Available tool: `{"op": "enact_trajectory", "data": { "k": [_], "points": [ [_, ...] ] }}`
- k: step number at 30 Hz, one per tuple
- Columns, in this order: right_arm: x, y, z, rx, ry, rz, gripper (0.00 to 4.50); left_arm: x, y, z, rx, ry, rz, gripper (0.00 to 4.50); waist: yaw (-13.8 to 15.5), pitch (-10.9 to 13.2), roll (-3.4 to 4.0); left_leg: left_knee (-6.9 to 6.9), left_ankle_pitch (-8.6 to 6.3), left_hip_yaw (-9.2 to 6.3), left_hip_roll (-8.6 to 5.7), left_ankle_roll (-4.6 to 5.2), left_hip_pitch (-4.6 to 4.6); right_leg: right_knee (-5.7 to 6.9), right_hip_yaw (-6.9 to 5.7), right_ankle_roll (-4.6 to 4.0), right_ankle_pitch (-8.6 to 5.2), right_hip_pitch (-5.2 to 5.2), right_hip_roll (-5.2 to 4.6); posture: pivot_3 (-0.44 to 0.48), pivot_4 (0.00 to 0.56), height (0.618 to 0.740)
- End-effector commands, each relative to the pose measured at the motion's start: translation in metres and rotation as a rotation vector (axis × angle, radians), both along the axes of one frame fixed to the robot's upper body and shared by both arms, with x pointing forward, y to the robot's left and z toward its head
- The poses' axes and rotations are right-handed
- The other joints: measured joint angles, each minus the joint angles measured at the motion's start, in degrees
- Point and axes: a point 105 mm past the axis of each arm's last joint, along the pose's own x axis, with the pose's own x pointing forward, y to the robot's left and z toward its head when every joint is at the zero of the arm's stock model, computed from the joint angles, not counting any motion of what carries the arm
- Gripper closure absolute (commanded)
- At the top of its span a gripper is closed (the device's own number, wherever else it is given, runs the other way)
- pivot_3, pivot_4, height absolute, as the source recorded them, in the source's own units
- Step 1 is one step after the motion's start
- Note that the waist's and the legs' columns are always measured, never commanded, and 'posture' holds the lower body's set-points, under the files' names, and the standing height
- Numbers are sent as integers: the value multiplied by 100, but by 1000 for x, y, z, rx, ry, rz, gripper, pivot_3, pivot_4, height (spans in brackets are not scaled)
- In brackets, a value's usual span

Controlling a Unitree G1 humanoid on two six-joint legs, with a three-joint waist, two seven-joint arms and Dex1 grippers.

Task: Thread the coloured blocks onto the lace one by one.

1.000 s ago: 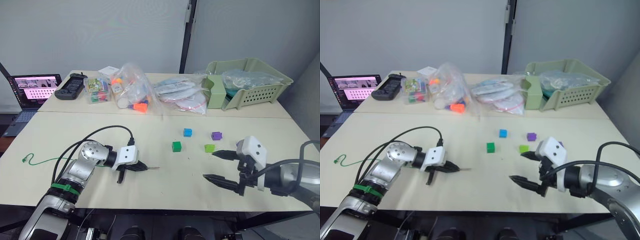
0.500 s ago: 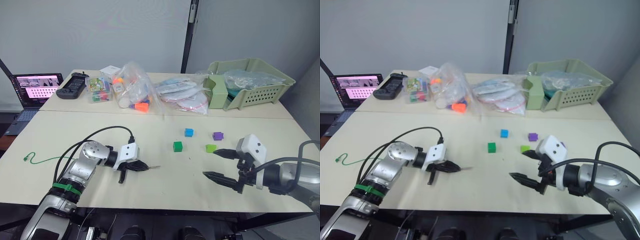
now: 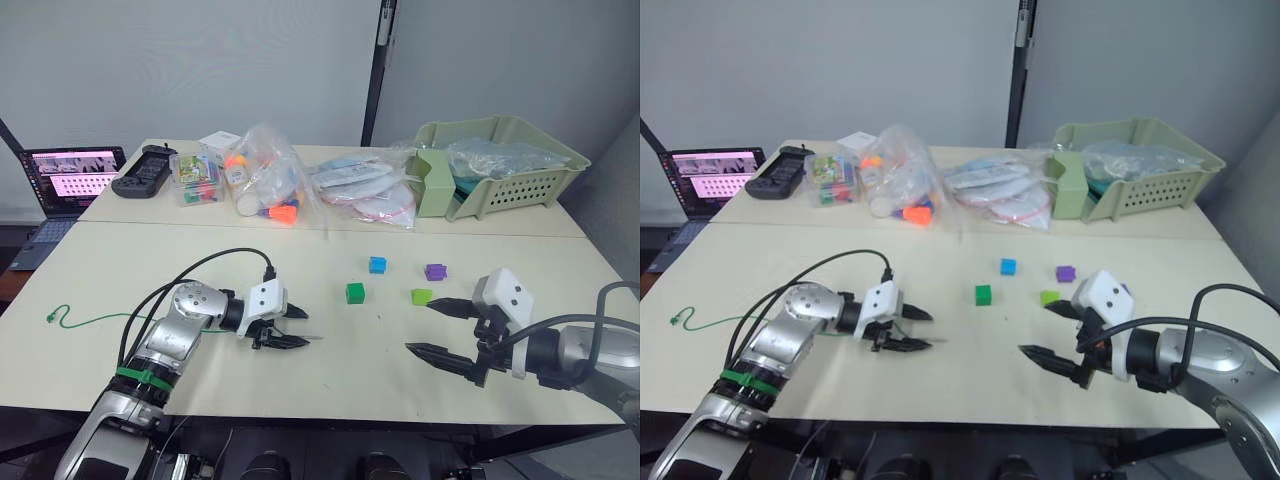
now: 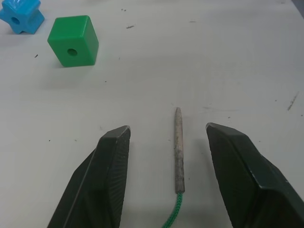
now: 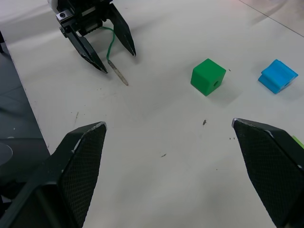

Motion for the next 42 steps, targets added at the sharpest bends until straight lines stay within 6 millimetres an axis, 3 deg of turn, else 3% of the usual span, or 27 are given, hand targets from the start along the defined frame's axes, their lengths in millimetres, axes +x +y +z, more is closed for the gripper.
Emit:
{"op": "enact_trajectory", "data": {
  "k": [1,7,16,17,23,28,33,42],
  "points": [
    [0,1,7,6,-34,6,0,-2,5,6,-55,-35,-9,1863,-1,0,0,0,0,0,0,0,0,0,0,0,0,0,0,0,150,734],
    [0,1,5,5,-34,5,0,-7,16,-9,-64,-44,-3,1863,10,0,0,0,0,1,-2,0,1,-1,0,0,0,1,-4,0,150,734],
    [1,1,6,1,-42,6,0,2,19,-22,3,-53,34,1863,33,0,0,1,0,1,-2,0,3,-1,0,0,0,5,-3,0,150,734],
    [1,1,6,1,-42,6,0,2,19,-22,4,-54,34,2415,33,-1,1,1,0,1,-2,0,4,-1,0,0,0,7,-3,0,150,734],
    [0,2,7,1,-47,9,0,-1,21,-30,24,-11,26,4352,33,-1,1,2,1,1,-1,0,9,1,0,0,0,11,-2,0,150,734],
    [0,2,6,-3,-47,8,0,-1,19,-28,4,-6,32,4472,27,-1,1,1,1,1,0,0,9,1,0,0,0,11,-1,0,150,734],
    [0,2,6,1,-43,8,0,-1,16,-17,-55,-6,29,4472,25,-1,1,1,0,1,-1,0,9,1,0,0,0,10,-2,0,150,734],
    [-7,-5,-1,67,-7,-70,0,-5,1,35,-128,-42,-69,4472,41,0,0,1,0,-2,-2,0,-3,0,-1,0,0,1,-2,0,150,734]
  ]
}}
